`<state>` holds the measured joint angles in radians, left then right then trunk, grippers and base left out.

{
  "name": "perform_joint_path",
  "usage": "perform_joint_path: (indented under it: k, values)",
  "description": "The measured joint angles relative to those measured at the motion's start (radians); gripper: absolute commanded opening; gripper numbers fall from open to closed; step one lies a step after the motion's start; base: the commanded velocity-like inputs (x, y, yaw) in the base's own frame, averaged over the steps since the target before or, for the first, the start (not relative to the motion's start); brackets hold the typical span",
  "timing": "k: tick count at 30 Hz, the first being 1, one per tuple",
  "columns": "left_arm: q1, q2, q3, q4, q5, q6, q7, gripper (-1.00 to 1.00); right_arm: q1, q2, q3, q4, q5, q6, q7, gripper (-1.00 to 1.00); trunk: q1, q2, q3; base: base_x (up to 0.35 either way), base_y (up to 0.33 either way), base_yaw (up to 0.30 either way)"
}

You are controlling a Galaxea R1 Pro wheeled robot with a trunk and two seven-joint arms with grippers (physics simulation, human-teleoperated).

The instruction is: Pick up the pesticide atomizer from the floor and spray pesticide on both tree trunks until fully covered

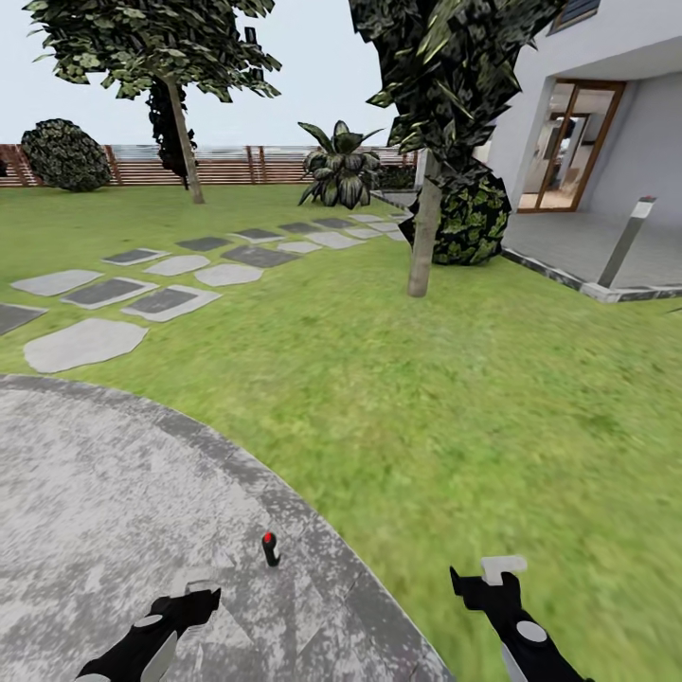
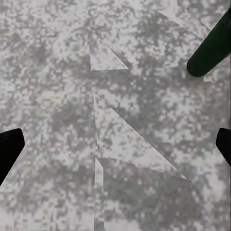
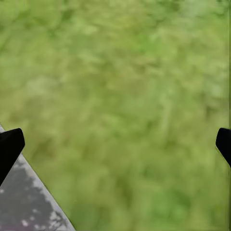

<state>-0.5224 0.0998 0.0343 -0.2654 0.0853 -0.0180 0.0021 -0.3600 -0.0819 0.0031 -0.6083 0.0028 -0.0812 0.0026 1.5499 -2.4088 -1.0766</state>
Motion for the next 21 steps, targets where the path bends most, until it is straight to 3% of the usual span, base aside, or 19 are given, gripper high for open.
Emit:
perform_joint_path:
  k: [16, 21]
  values:
    - [0.0, 0.001, 0.001, -0.001, 0.005, 0.0, 0.0, 1.0, 0.0, 0.001, 0.001, 0.0, 0.0, 0.0, 0.0, 1.0, 0.0, 0.0, 0.0, 0.304, -0.068, 0.0]
    - [0.0, 0.001, 0.001, -0.001, 0.005, 0.0, 0.0, 1.0, 0.0, 0.001, 0.001, 0.001, 0.0, 0.0, 0.0, 1.0, 0.0, 0.0, 0.0, 0.143, -0.002, 0.0]
